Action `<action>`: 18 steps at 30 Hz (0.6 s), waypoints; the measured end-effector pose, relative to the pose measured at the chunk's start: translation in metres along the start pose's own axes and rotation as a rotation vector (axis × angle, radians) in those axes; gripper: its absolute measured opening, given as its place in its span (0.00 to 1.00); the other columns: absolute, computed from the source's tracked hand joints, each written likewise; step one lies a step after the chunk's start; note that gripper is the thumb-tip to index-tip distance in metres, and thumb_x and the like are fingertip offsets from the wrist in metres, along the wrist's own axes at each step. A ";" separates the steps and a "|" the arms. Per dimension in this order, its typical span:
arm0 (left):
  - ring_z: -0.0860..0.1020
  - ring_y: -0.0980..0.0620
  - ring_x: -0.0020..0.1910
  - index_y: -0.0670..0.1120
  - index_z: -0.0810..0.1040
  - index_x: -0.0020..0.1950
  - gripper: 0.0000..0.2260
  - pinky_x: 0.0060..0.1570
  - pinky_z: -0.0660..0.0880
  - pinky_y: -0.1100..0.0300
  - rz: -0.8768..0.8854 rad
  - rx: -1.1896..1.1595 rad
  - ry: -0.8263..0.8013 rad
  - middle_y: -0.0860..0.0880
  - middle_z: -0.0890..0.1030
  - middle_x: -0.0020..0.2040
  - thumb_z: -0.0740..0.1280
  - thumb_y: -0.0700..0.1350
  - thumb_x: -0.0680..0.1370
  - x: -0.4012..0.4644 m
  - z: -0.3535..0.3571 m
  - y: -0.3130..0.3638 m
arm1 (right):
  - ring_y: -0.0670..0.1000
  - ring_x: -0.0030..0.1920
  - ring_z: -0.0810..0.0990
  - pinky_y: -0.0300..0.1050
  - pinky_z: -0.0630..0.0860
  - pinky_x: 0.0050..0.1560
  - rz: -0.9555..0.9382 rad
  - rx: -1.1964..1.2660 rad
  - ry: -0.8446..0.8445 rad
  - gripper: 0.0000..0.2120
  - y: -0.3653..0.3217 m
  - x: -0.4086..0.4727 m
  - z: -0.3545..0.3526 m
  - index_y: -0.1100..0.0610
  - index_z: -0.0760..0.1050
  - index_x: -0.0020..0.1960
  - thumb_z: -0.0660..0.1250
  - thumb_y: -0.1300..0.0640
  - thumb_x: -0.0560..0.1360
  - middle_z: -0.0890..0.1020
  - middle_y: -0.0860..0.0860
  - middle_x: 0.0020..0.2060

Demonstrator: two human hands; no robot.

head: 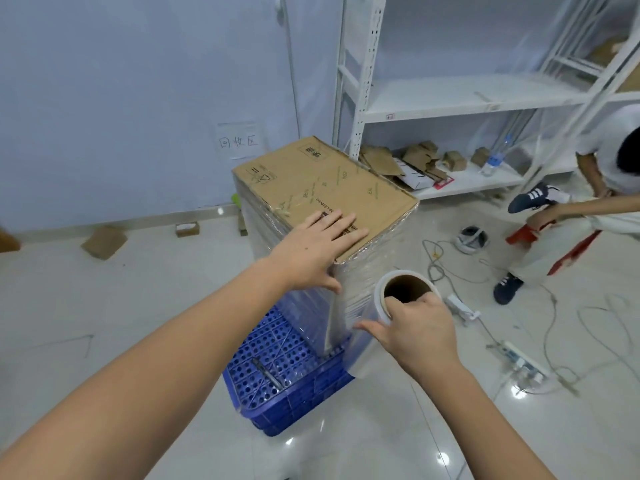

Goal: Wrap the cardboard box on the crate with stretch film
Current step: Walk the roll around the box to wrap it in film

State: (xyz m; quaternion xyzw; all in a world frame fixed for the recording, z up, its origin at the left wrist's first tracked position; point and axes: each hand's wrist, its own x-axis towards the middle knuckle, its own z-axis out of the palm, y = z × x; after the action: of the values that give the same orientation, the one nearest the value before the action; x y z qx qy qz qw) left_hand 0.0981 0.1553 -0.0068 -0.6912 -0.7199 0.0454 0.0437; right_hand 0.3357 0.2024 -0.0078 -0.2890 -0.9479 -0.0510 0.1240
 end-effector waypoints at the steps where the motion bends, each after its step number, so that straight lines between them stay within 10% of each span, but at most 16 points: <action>1: 0.44 0.45 0.83 0.57 0.40 0.84 0.55 0.81 0.45 0.44 0.002 0.007 -0.003 0.48 0.44 0.85 0.69 0.74 0.69 0.001 0.000 0.000 | 0.54 0.22 0.65 0.43 0.58 0.31 -0.046 -0.010 0.008 0.29 0.006 -0.005 0.005 0.53 0.64 0.26 0.78 0.37 0.62 0.67 0.50 0.17; 18: 0.45 0.45 0.83 0.56 0.41 0.84 0.52 0.81 0.44 0.46 -0.004 0.046 -0.001 0.48 0.45 0.85 0.66 0.73 0.71 -0.006 -0.002 0.003 | 0.48 0.31 0.58 0.43 0.69 0.44 -0.622 0.141 -0.002 0.20 -0.020 -0.005 0.001 0.51 0.70 0.30 0.70 0.40 0.71 0.65 0.45 0.25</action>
State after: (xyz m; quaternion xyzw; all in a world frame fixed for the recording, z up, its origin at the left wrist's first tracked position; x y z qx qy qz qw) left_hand 0.1011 0.1499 -0.0051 -0.6886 -0.7200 0.0623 0.0595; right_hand 0.3289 0.1835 -0.0107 0.0241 -0.9921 -0.0202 0.1214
